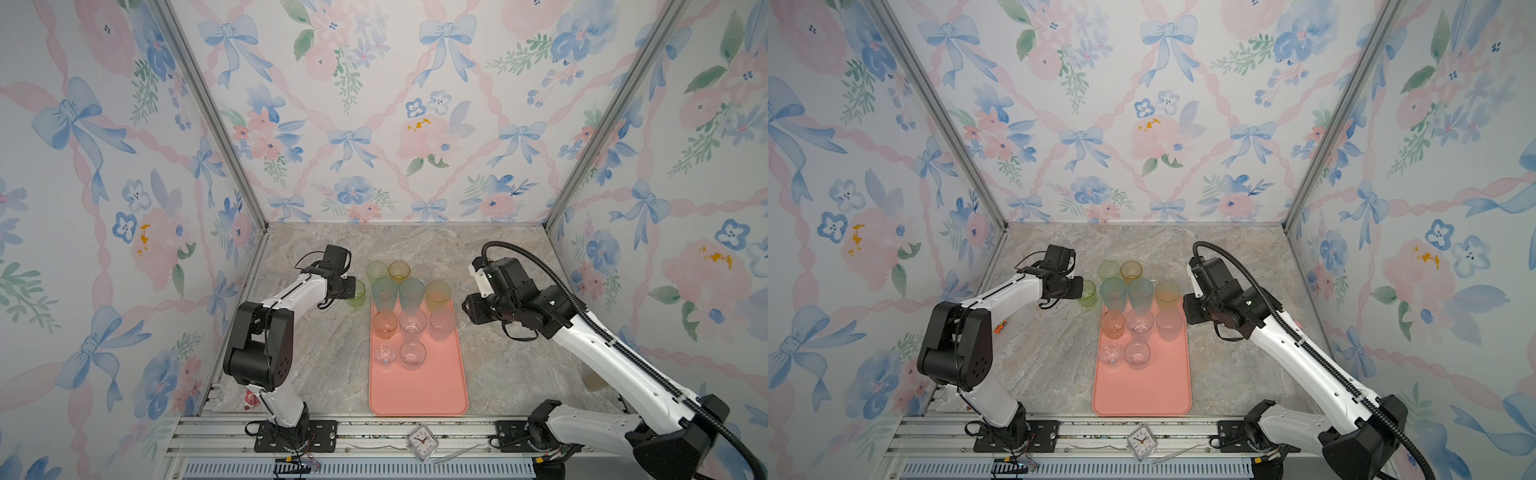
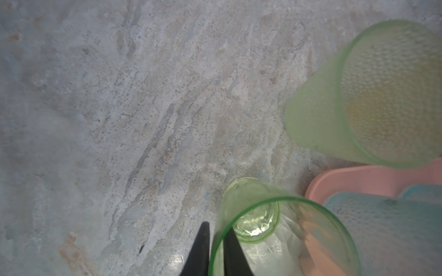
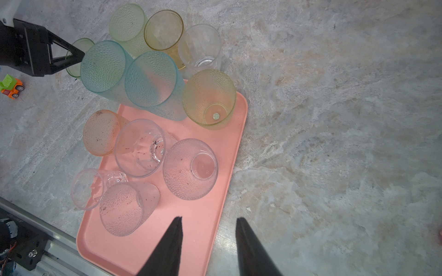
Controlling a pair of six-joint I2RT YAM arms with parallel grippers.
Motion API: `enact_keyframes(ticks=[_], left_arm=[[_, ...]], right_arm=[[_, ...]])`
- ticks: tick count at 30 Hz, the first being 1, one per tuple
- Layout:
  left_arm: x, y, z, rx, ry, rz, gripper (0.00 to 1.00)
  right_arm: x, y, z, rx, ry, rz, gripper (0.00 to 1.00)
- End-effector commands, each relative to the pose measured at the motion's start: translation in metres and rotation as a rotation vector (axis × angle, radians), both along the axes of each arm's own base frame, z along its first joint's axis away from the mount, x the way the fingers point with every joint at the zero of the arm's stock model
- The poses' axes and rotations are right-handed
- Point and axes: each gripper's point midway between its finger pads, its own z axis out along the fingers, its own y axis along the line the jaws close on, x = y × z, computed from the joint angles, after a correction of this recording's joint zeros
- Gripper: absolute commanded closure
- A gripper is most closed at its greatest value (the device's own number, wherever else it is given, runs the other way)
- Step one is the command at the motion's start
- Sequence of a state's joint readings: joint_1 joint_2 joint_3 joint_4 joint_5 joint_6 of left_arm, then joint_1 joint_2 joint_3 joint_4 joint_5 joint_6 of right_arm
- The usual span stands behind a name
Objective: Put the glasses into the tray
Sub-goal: 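Close the left gripper on the green cup rim, then lift the green cup with the left gripper over the tray's near end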
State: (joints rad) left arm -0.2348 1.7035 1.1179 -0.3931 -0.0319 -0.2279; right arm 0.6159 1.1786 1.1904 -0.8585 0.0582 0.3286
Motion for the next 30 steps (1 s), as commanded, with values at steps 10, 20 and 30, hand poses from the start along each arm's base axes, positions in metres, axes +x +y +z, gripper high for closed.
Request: enact_keyframes(ticks=[10,20,30], left_arm=[[0.002,0.009,0.017,0.035,-0.025,0.01,1.0],[-0.013,0.014,0.111,0.014,-0.238,0.002,1.0],[-0.075,-0.063,0.215,-0.059,-0.403,-0.287,1.0]], right_arm=[[0.002,0.001,-0.006,0.002,0.012,0.007,0.59],[0.006,-0.006,-0.011,-0.015,0.016,-0.018,0.59],[0.024,-0.04,-0.026,0.033,0.026,-0.154,0.59]])
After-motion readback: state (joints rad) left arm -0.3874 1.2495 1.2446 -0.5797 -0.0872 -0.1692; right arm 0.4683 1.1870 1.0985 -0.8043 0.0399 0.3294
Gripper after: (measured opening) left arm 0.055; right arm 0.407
